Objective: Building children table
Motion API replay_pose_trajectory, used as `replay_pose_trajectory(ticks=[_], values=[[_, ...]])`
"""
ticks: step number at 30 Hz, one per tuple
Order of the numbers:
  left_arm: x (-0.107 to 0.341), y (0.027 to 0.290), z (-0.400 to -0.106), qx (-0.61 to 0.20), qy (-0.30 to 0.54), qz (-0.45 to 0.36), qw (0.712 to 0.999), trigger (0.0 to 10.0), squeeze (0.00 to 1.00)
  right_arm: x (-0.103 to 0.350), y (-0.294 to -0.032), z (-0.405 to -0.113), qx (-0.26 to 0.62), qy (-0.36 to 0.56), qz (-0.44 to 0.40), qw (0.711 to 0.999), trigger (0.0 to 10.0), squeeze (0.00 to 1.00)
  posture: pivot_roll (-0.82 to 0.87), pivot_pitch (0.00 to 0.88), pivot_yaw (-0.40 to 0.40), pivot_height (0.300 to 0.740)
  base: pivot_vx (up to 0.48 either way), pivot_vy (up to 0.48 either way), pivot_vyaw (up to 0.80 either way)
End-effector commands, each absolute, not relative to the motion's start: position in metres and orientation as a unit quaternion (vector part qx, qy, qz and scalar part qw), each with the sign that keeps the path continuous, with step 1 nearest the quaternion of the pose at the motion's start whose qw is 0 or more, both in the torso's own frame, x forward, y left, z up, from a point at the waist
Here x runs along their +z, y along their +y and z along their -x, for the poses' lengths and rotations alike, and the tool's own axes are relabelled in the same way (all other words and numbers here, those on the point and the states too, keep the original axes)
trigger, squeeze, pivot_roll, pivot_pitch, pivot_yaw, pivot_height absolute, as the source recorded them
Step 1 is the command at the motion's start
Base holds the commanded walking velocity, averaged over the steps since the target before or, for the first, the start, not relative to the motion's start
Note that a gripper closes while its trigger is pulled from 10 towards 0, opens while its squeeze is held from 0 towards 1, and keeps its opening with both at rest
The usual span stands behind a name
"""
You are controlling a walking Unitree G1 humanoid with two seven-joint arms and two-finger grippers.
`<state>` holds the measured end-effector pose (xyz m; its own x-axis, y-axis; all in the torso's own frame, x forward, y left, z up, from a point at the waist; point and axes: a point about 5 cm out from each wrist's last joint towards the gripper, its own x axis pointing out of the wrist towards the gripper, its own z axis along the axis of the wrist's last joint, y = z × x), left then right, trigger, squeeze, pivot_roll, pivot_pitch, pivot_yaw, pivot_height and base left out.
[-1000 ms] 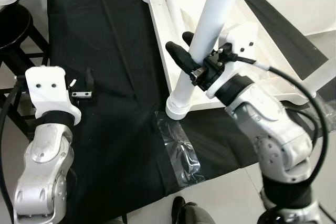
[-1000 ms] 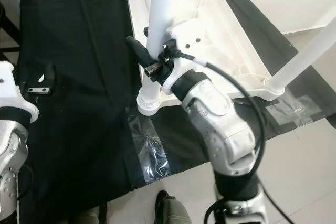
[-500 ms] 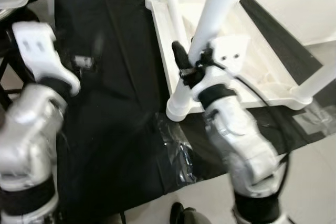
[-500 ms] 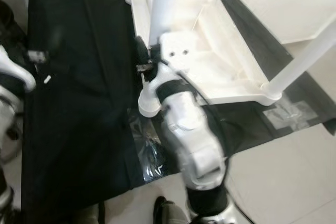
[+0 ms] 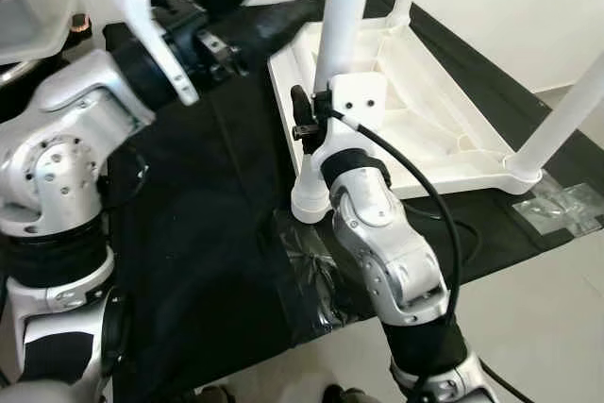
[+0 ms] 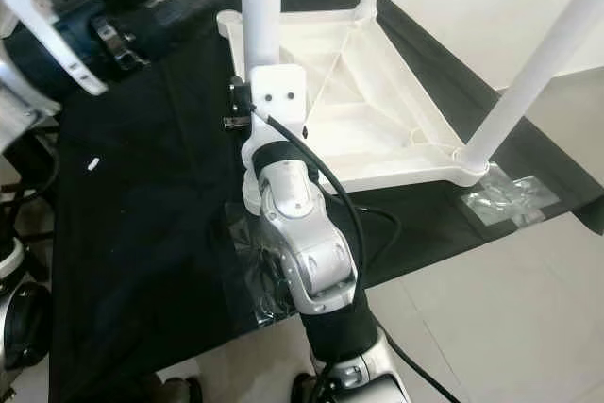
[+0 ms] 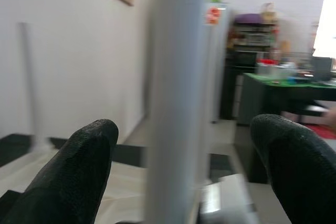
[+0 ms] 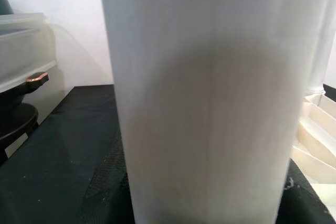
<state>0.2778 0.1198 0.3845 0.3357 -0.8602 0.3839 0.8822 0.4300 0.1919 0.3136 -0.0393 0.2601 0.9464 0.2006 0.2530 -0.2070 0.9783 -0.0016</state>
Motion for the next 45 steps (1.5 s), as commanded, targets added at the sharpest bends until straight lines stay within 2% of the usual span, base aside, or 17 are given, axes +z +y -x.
replay_pose_trajectory(ticks=[1,3,5,8,13,17,30,31,32,34,35,45], values=[[0.385,0.115,-0.275,-0.559,-0.211,0.021,0.801,10.0,0.0,0.219,-0.049,-0.324,0.075,-0.042,0.002,0.996,10.0,0.0,0.07,0.206,-0.02,0.74,0.0,0.0,0.0],[0.383,0.098,-0.276,-0.59,-0.196,-0.016,0.783,10.0,0.0,0.222,-0.049,-0.332,0.077,-0.052,0.003,0.996,10.0,0.0,0.08,0.185,-0.015,0.74,0.0,0.0,0.0],[0.383,0.093,-0.279,-0.592,-0.193,-0.027,0.782,10.0,0.0,0.223,-0.048,-0.334,0.079,-0.056,0.003,0.995,10.0,0.0,0.08,0.178,-0.015,0.74,0.0,0.0,0.0],[0.385,0.082,-0.287,-0.576,-0.193,-0.049,0.793,10.0,0.0,0.227,-0.046,-0.337,0.085,-0.062,0.001,0.994,10.0,0.0,0.09,0.173,-0.015,0.74,0.0,0.0,0.0],[0.395,0.066,-0.31,-0.525,-0.188,-0.053,0.828,10.0,0.0,0.231,-0.04,-0.338,0.097,-0.071,-0.008,0.993,10.0,0.0,0.09,0.171,0.0,0.74,0.0,0.0,0.0],[0.398,0.061,-0.316,-0.52,-0.18,-0.055,0.833,10.0,0.0,0.233,-0.036,-0.337,0.103,-0.075,-0.013,0.992,10.0,0.0,0.09,0.17,0.007,0.74,0.0,0.0,0.0],[0.402,0.064,-0.328,-0.521,-0.15,0.032,0.84,10.0,0.0,0.235,-0.035,-0.337,0.115,-0.083,-0.024,0.99,10.0,0.0,0.08,0.194,0.015,0.74,0.0,0.0,0.0],[0.403,0.063,-0.329,-0.519,-0.149,0.039,0.841,3.8,0.0,0.235,-0.035,-0.337,0.116,-0.084,-0.025,0.989,10.0,0.0,0.08,0.196,0.016,0.74,0.0,0.0,0.0],[0.404,0.063,-0.33,-0.52,-0.146,0.05,0.84,0.4,0.0,0.236,-0.034,-0.337,0.117,-0.085,-0.026,0.989,10.0,0.0,0.07,0.198,0.017,0.74,0.0,0.0,0.0],[0.404,0.063,-0.33,-0.52,-0.146,0.05,0.84,0.4,0.0,0.236,-0.034,-0.337,0.117,-0.085,-0.026,0.989,10.0,0.0,0.07,0.198,0.017,0.74,0.0,0.0,0.0],[0.404,0.063,-0.331,-0.521,-0.145,0.056,0.84,0.0,0.0,0.236,-0.034,-0.337,0.118,-0.085,-0.027,0.989,10.0,0.0,0.07,0.198,0.017,0.74,0.0,0.0,0.0],[0.409,0.063,-0.332,-0.521,-0.127,0.045,0.843,0.0,0.0,0.241,-0.035,-0.337,0.127,-0.092,-0.029,0.987,10.0,0.0,0.09,0.218,0.034,0.74,0.0,0.0,0.0]])
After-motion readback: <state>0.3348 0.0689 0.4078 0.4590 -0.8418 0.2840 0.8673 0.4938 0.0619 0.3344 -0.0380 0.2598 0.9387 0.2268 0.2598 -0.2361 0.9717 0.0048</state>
